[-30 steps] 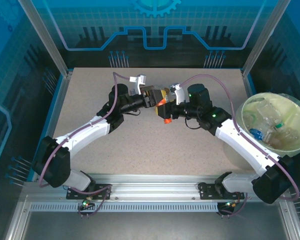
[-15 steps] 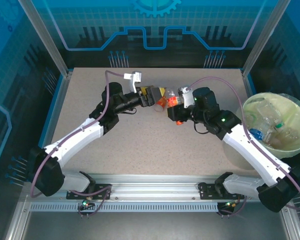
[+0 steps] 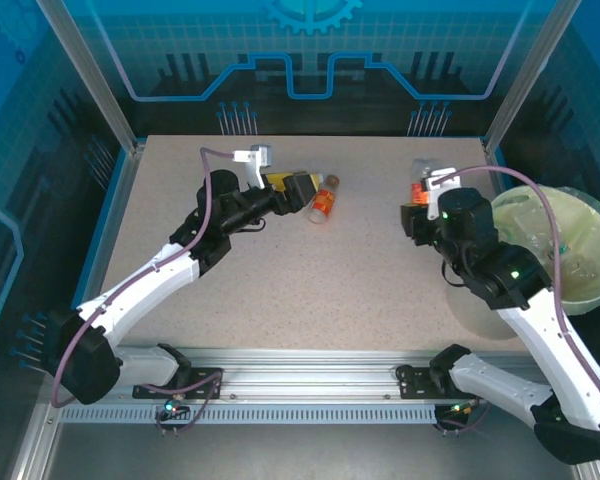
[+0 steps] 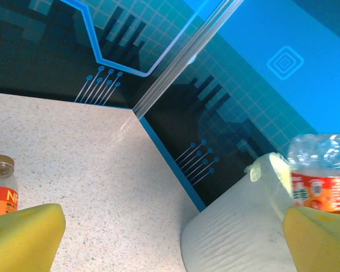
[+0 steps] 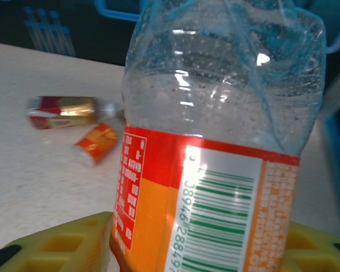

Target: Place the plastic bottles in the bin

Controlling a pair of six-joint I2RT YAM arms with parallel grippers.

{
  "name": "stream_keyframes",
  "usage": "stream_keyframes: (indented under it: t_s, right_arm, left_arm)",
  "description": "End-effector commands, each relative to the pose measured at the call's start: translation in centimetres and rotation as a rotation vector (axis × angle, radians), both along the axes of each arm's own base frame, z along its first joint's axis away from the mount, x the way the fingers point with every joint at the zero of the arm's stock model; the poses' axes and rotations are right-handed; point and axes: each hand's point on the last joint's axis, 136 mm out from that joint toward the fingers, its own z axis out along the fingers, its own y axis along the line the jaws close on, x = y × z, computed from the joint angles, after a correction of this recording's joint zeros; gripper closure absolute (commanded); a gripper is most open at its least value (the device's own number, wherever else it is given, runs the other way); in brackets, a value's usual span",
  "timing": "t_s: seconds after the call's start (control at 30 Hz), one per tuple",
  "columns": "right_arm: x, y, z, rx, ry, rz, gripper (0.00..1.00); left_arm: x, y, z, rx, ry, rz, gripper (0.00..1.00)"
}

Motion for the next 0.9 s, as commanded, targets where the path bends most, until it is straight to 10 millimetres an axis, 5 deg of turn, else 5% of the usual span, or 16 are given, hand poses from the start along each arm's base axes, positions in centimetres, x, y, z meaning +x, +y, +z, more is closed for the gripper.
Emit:
stream_keyframes:
  t_s: [0.0,0.33,0.53,0.87]
  right_arm:
    - [-1.9,-5.7,1.7,-0.151,-0.029,-0.210,0.68]
    - [-4.3,-13.8,4.8,-0.372,-0.084,-0.601,0.69]
    - [-5.6,-17.5,3.5,-0.440,-0.014,-0.793,0.68]
    - [-8.9,-23.0,0.0,-0.275,0.111,-1.060,0.62]
  left_arm:
    - [0.3,0.8,0.1,0.024,-0.022,0.039,0.01]
    - [1.0,0.8,-1.0,0.039,0.031,0.052,0.01]
    - [1.4,1.4,-1.8,0.056,0.076,0.083,0.01]
    - [1.3,2.5,-7.1,0.142,0.299,0.091,0.01]
